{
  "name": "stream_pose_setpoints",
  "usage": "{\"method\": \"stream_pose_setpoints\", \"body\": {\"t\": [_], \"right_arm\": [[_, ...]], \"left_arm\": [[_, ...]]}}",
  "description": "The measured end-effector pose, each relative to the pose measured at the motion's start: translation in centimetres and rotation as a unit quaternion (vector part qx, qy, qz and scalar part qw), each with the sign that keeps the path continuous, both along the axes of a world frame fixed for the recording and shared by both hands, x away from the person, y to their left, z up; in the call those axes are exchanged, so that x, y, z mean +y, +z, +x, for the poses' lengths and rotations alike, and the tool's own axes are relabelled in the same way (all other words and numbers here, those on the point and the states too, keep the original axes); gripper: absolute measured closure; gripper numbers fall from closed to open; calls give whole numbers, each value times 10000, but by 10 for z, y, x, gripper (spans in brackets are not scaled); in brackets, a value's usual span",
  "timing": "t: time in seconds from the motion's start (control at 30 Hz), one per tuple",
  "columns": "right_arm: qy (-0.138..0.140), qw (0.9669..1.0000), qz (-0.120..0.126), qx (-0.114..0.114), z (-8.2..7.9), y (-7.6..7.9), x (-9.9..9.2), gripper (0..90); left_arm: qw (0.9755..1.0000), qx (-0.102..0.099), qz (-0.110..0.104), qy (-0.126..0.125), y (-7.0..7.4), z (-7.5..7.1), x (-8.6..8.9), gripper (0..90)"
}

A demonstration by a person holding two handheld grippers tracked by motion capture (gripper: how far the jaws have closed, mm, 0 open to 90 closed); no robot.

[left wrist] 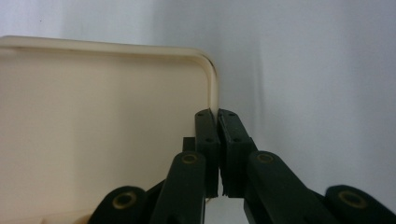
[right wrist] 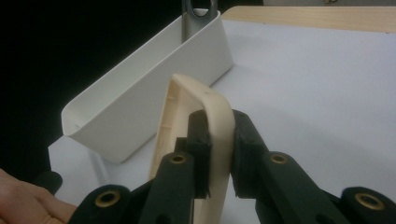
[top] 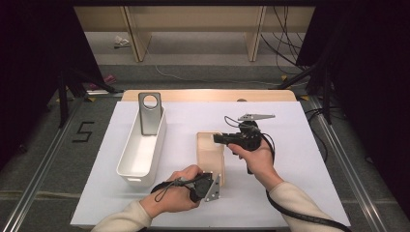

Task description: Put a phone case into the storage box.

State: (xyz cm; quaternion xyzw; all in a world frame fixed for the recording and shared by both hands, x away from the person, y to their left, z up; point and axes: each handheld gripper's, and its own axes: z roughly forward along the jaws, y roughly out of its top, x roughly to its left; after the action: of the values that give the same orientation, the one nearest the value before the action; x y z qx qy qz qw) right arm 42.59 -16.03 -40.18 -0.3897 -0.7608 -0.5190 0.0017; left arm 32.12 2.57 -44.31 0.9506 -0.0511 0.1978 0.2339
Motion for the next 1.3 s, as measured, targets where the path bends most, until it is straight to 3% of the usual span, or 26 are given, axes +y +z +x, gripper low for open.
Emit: {"method": "stream_pose_setpoints", "body": {"t": [0.23,0.33,0.47,0.53,0.7,0.83,0.93,1.07,1.13,1.27,1.3], "right_arm": [[-8,9996,283,47,-2,6,-2,810],[-29,9994,338,21,-2,8,-4,810],[-50,9992,399,18,-2,8,-6,810],[-83,9991,409,-11,-2,9,-7,809],[-117,9990,406,-112,-2,12,-10,809],[-143,9990,393,-166,-3,13,-12,809],[-166,9989,393,-200,-3,15,-13,809],[-201,9988,380,-240,-3,15,-14,808],[-220,9987,378,-257,-3,14,-15,808],[-223,9987,377,-275,-3,15,-15,808],[-227,9986,373,-285,-4,15,-14,808]], "left_arm": [[9992,151,-311,180,0,6,5,857],[9982,200,-531,195,3,8,8,801],[9941,233,-1014,305,10,9,12,700],[9867,403,-1511,433,12,9,15,615],[9743,421,-2135,582,19,12,25,399],[9548,559,-2737,1012,25,17,34,325],[9389,588,-3116,1341,29,22,41,306],[9256,474,-3347,1702,32,26,48,294],[9158,507,-3478,1944,33,30,52,293],[9002,536,-3661,2296,34,35,58,300],[8975,542,-3679,2372,35,37,60,310]]}}
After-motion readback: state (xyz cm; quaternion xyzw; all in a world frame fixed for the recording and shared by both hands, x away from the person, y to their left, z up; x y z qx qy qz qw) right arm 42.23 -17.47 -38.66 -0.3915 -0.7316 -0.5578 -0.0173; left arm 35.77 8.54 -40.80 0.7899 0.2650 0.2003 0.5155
